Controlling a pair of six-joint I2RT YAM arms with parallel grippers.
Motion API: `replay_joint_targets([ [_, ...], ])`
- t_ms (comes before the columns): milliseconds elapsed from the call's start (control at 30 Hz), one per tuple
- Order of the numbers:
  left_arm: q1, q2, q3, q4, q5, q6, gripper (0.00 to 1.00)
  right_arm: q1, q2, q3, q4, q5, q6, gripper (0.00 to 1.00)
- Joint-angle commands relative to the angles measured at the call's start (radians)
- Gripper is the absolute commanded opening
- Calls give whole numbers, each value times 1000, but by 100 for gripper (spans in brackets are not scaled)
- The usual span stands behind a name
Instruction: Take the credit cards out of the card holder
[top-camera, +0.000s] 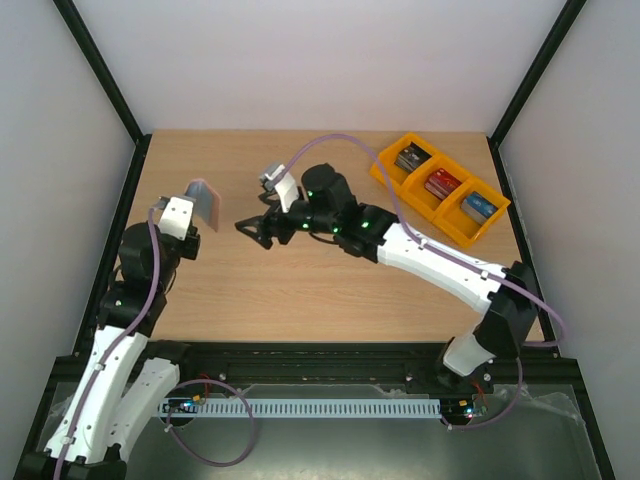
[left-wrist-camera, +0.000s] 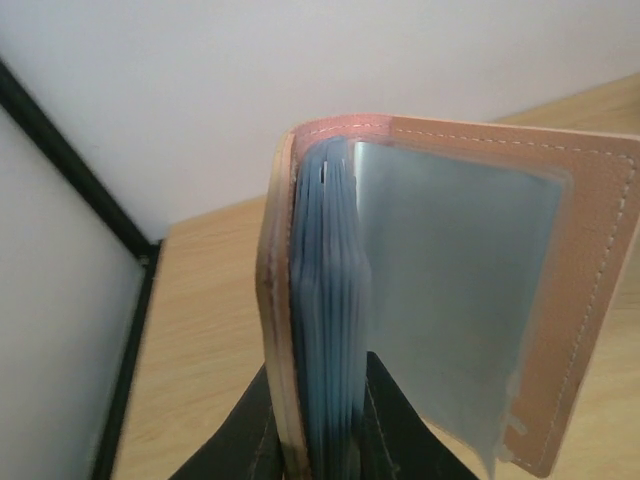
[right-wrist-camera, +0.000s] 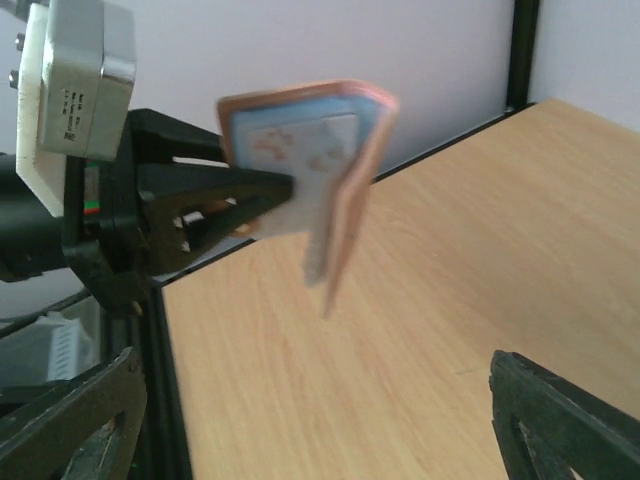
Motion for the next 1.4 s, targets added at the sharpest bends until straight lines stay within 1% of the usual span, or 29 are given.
replay_joint_targets([
  [0,-3,-14,69,-74,245,-118,2,27,38,26,130,14,94,93],
  [100,0,-18,83,-80,361,-184,2,28,73,52,149,60,154,99],
  [267,5,-29,96,-77,474,-227,2,31,115,75,154,114,213,99],
  [433,14,-61,88,-46,640,-274,2,31,135,94,121,152,223,100],
  [500,22,-68,88,-24,701,-327,2,26,126,98,99,165,209,91],
  [567,32,-73,91,-4,759,-385,2,2,96,74,99,123,209,77],
  [600,37,-75,90,4,794,-409,2,-14,73,42,124,38,210,71],
  [667,43,-78,85,30,880,-448,2,-35,18,-24,189,-106,189,61],
  [733,46,-84,70,69,969,-488,2,-39,-30,-68,196,-198,132,56],
  [833,53,-94,45,137,1077,-545,2,-41,-92,-97,158,-296,58,50],
  [933,62,-98,37,178,1145,-584,2,-51,-138,-110,104,-362,-6,38],
  [1033,66,-99,28,225,1204,-638,2,-59,-167,-108,41,-410,-59,24],
  [1067,67,-101,28,241,1219,-650,2,-60,-173,-103,20,-424,-74,17],
  [1167,71,-101,20,267,1236,-671,2,-61,-178,-90,-32,-449,-112,2],
  [1267,74,-103,5,289,1253,-693,2,-63,-180,-78,-79,-441,-144,2],
  [1367,75,-109,-13,318,1270,-717,2,-69,-193,-72,-97,-468,-170,2],
])
